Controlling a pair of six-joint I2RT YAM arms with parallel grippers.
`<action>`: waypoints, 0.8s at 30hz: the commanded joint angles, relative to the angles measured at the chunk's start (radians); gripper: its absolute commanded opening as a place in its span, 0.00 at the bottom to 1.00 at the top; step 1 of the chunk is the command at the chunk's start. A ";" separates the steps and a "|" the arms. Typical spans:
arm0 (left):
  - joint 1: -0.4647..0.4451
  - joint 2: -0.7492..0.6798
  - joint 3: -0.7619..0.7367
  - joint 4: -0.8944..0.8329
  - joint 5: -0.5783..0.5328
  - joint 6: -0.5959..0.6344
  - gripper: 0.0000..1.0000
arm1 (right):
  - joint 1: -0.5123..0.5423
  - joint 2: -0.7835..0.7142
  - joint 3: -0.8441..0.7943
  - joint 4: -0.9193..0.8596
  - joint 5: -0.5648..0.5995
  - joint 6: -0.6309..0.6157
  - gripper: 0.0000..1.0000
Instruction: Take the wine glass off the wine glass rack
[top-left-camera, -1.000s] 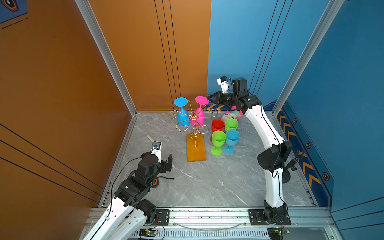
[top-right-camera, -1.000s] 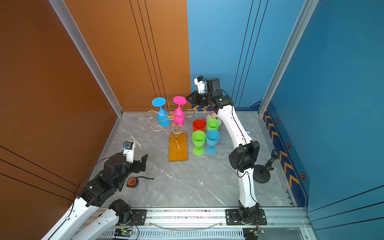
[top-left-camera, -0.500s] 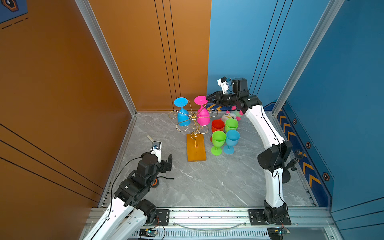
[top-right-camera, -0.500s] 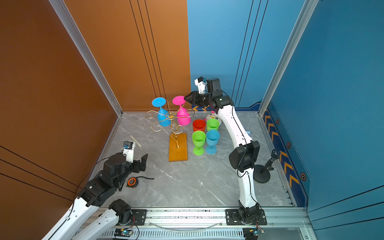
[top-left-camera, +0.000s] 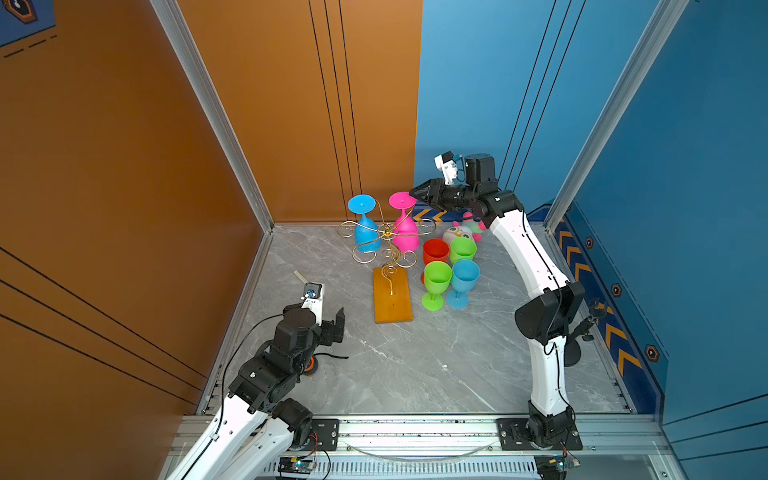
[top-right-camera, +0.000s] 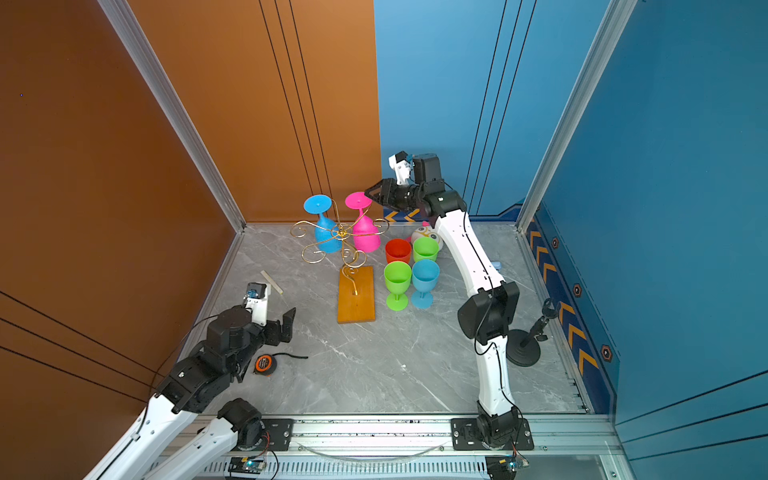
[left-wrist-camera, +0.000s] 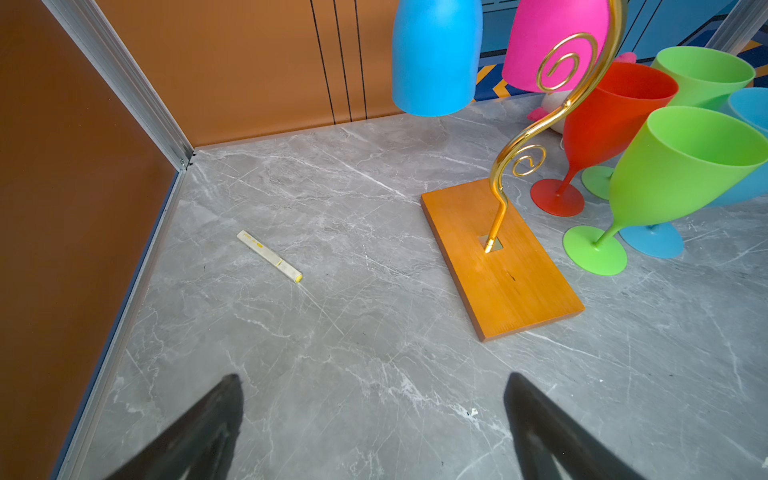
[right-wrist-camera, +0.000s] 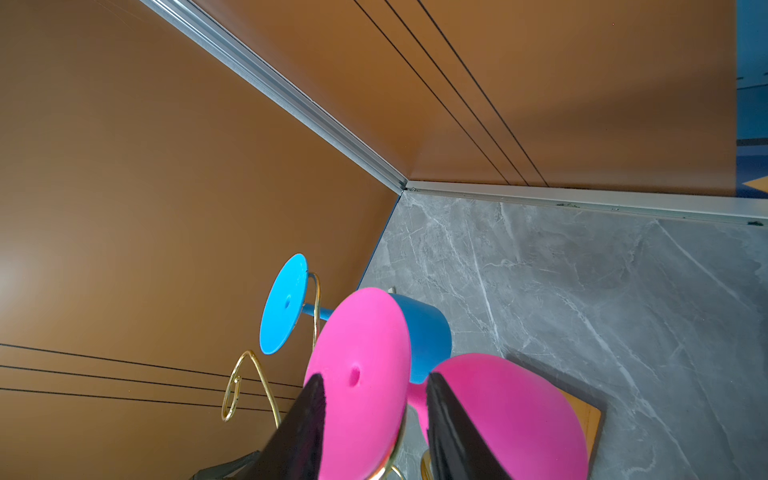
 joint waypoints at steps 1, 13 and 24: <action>0.011 -0.011 -0.012 0.023 0.013 -0.004 0.98 | 0.008 0.017 0.034 0.021 -0.024 0.018 0.39; 0.011 -0.011 -0.011 0.022 0.014 -0.002 0.98 | 0.009 0.035 0.032 0.019 -0.021 0.022 0.37; 0.011 -0.010 -0.011 0.023 0.018 0.000 0.98 | 0.012 0.042 0.032 0.019 -0.040 0.027 0.41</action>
